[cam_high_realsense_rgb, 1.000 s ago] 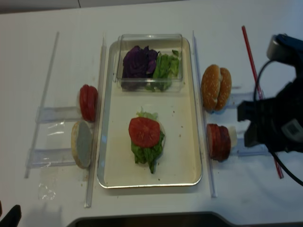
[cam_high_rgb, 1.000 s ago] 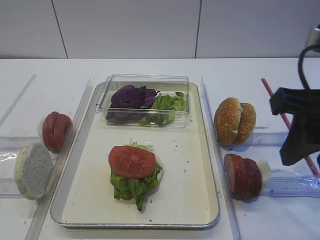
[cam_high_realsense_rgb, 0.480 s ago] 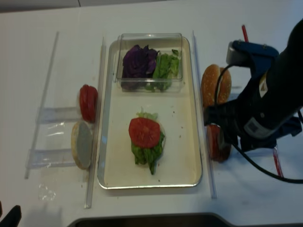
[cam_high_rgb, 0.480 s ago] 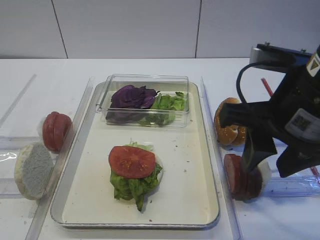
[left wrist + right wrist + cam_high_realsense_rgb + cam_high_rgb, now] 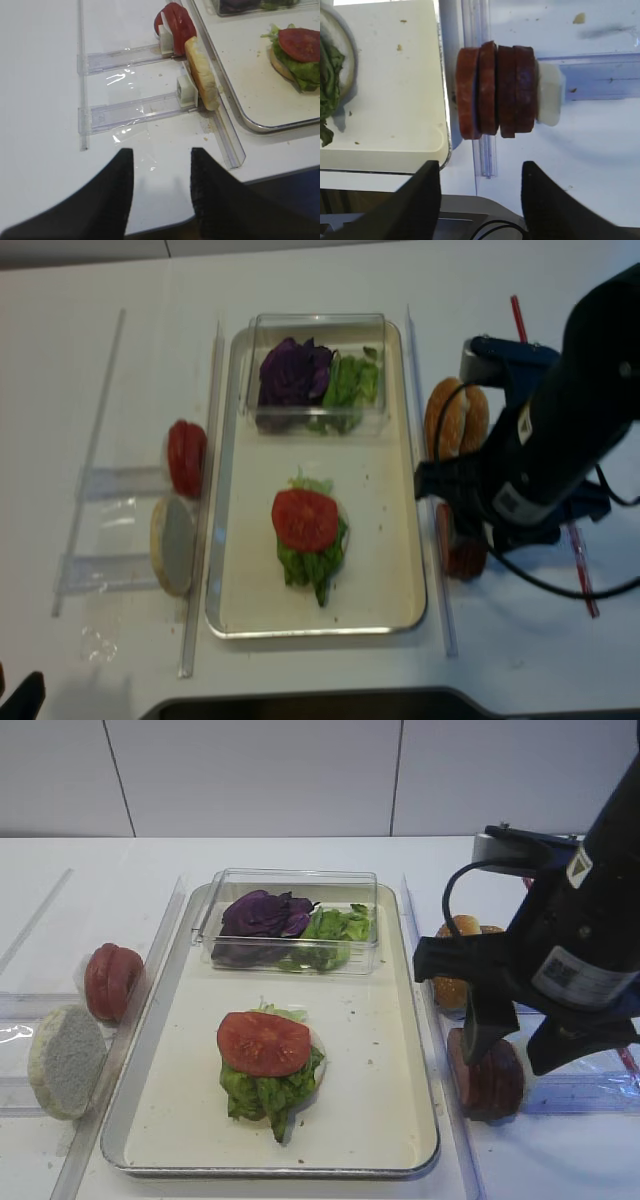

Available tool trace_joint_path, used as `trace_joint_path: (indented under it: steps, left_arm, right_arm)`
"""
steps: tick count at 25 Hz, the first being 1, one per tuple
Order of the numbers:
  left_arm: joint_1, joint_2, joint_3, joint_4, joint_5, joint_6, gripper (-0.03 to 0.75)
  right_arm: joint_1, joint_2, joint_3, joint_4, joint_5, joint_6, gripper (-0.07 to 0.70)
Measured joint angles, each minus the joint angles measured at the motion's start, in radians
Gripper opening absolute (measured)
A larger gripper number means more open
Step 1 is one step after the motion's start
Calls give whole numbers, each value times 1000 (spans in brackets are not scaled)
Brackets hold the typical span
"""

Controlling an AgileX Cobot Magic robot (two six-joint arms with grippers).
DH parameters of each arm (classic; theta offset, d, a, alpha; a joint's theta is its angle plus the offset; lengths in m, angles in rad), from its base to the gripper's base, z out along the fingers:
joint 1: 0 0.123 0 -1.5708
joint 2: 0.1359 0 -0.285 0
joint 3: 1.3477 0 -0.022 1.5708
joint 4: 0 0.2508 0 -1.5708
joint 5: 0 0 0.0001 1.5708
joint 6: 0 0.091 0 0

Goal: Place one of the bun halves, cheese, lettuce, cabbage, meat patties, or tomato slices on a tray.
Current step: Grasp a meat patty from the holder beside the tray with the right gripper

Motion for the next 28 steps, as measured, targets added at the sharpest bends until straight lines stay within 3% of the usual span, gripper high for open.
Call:
trace_joint_path:
  steps: [6,28]
  left_arm:
    - [0,0,0,0,0,0,265]
    - [0,0,0,0,0,0,265]
  right_arm:
    - [53,49,-37,-18,-38,4,385]
    - [59,144,-49,-41,-143,5,384]
